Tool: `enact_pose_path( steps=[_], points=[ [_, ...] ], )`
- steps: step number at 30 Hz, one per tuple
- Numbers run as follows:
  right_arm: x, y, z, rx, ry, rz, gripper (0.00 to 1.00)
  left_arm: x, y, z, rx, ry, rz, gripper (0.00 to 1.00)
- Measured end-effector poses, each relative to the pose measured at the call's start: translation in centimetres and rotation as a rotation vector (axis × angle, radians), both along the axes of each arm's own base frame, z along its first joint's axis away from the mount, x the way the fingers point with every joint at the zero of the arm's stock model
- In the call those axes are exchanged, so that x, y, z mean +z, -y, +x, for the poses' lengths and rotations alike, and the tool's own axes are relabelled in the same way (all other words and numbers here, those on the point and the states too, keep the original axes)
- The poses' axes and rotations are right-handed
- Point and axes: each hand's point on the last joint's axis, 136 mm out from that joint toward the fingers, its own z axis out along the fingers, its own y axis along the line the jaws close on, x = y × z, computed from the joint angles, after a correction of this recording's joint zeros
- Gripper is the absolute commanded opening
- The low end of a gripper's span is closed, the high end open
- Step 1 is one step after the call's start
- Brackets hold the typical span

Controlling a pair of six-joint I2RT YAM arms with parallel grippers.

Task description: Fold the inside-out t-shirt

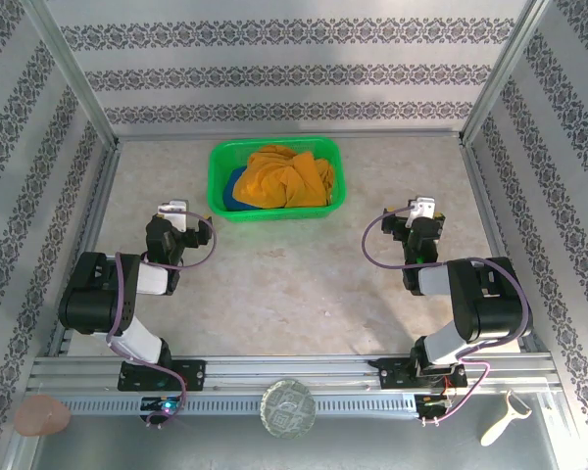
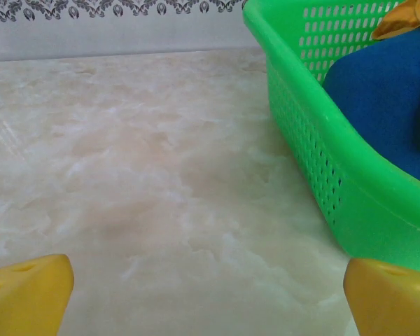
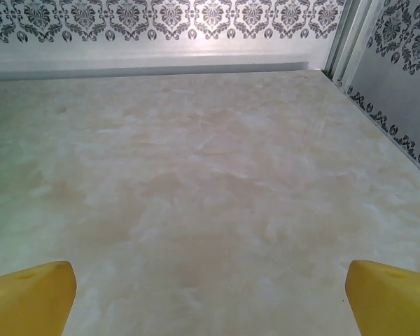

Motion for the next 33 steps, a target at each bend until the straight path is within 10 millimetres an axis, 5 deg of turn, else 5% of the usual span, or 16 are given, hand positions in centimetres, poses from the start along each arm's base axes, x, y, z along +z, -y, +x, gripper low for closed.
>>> enact_pose_path(
  steps=[33],
  points=[
    [0.0,0.0,0.0,0.0,0.002,0.0,0.98,0.0,-1.0,0.0,0.061,-0.002,0.009,0.99]
  ],
)
